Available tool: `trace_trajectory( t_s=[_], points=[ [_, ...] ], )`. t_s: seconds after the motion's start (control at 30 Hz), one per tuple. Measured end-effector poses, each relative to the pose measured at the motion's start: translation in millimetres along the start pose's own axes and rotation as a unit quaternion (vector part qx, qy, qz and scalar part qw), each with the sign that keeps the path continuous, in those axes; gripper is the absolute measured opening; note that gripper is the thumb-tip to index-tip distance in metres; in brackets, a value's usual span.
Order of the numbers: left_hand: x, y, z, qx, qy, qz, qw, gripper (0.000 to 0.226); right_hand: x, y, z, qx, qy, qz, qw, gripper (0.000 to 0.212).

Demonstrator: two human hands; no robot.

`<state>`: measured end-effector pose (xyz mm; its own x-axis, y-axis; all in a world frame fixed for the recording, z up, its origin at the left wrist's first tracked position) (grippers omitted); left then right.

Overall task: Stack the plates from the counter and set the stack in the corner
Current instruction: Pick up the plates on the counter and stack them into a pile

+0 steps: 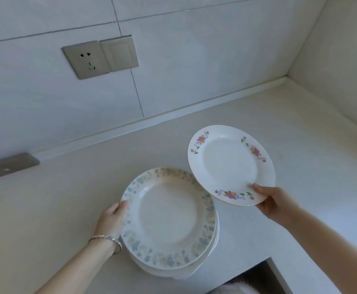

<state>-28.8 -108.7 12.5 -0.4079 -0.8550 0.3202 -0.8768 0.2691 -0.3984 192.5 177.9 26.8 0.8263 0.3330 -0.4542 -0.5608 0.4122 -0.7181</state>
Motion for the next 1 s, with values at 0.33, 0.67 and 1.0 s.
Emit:
trace_trajectory(
  t_s=[0.33, 0.67, 1.0],
  points=[
    [15, 11, -1, -0.055, 0.413, 0.072, 0.906, 0.043, -3, 5, 15, 0.02, -0.106, 0.016, 0.994, 0.031],
    [16, -2, -7, -0.111, 0.543, 0.059, 0.83, 0.041, 3, 5, 17, 0.011, -0.141, 0.039, 0.989, 0.044],
    [-23, -18, 16, -0.041, -0.011, -0.063, 0.997, 0.038, -6, 10, 5, -0.005, -0.172, 0.054, 0.984, 0.022]
  ],
)
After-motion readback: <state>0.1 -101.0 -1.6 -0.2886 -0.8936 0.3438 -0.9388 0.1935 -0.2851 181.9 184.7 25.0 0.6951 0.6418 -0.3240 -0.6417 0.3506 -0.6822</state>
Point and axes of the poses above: each hand's wrist, its own y-axis towards the middle knuckle, its own x-axis out of the back of the hand, z = x × y, the point moved 1 cm from there along y, towards the middle knuckle, and after that the axes turned 5 degrees about -x, right-handed, at the moved point
